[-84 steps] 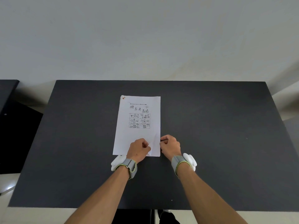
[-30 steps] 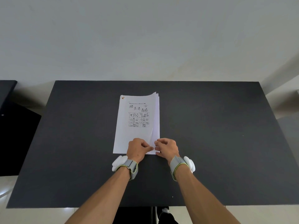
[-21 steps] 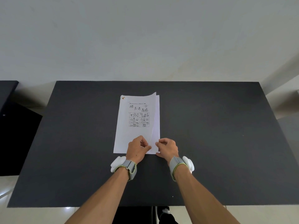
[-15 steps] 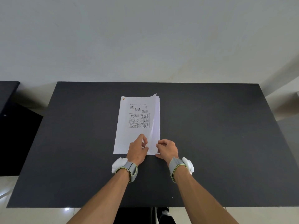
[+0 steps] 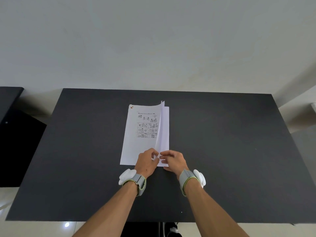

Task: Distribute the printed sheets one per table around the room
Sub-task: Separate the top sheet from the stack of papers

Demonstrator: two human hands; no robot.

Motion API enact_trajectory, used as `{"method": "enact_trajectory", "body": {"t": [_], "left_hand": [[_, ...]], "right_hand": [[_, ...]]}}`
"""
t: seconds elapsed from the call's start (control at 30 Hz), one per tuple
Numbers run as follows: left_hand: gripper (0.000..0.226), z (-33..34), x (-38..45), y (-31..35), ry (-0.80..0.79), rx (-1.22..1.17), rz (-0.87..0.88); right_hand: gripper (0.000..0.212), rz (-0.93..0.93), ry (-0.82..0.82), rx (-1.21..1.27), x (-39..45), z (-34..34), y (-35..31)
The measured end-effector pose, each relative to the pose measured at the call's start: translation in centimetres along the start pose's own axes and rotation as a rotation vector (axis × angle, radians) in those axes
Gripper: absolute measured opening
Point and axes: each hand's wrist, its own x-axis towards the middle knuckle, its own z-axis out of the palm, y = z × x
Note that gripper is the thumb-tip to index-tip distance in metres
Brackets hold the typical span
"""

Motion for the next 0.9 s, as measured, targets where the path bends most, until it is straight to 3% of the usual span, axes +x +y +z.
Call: {"method": "enact_trajectory", "body": {"t": [0.17,0.3,0.57,0.9], "left_hand": [[0.019,0.2,-0.2,-0.3,0.018,-0.006,-0.005],[0.034,0.2,-0.4,-0.5,0.01,-0.024,0.05],[0.04,0.3,0.0,-0.7,-0.016,0.012,0.07],[0.037,0.4,-0.1,-0.8,-0.015,0.035,0.081]], "right_hand": [[0.033,-0.017,0.073,-0.085,0.2,0.2,0.1],[0.039,-0.113,0.25,-0.368,0.0,-0.2,0.6],[0.04,-0.188,0.208,-0.588,-0.5,-0.2,1.2],[0.036,-0.178,0.215,-0.562,-0.6,0.1,1.0]]}}
